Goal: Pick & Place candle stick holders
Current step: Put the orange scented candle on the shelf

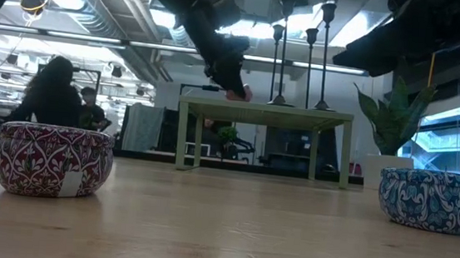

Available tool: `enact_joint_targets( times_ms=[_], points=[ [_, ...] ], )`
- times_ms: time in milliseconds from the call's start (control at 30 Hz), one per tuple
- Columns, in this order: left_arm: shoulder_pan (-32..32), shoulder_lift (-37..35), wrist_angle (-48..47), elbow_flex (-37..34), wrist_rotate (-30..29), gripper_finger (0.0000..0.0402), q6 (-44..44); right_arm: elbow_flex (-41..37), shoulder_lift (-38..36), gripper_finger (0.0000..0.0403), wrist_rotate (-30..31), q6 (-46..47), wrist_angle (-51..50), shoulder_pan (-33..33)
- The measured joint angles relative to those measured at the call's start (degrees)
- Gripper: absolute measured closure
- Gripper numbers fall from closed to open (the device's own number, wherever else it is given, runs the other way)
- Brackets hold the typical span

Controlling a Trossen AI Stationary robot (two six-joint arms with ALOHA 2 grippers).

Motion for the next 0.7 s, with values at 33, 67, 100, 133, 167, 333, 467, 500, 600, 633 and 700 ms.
enact_joint_targets(
  times_ms=[33,67,100,133,167,333,467,500,600,633,700],
  points=[
    [0.34,0.29,-0.38,0.0,-0.01,0.0102,-0.01,0.0,0.04,0.0178,0.0,0.01,0.1,0.01],
    [0.64,0.49,-0.9,0.0,-0.06,0.0102,-0.01,0.0,0.04,0.0178,-0.02,0.01,0.21,0.01],
    [0.86,0.69,-1.29,-0.02,-0.11,0.0101,-0.01,0.0,0.04,0.0178,-0.17,0.01,0.43,0.01],
    [1.05,0.77,-1.38,-0.02,-0.14,0.01,-0.01,0.02,0.04,0.0178,-0.17,0.04,0.64,0.01],
    [1.26,0.78,-1.34,-0.01,-0.17,0.0099,-0.01,0.02,0.04,0.0178,-0.17,0.01,0.72,-0.01],
    [1.57,0.78,-1.02,-0.01,-0.17,0.0089,2.3,0.02,0.04,0.0178,-0.17,0.04,0.8,0.0],
    [1.53,0.76,-1.01,-0.02,0.24,0.0081,2.48,0.02,0.04,0.0178,-0.17,0.02,0.81,0.01],
    [1.53,0.76,-0.96,-0.01,0.24,0.0079,2.57,0.02,0.04,0.0178,-0.17,0.01,0.8,0.01],
    [1.53,0.76,-0.95,0.0,0.25,0.0076,2.92,0.02,0.04,0.0178,-0.17,0.01,0.8,0.01],
    [1.53,0.76,-0.95,-0.02,0.26,0.0076,2.92,0.02,0.04,0.0178,-0.17,0.01,0.8,0.0],
    [1.53,0.76,-0.91,-0.02,0.26,0.0075,2.92,0.02,0.04,0.0178,-0.17,0.01,0.8,0.01]
  ],
)
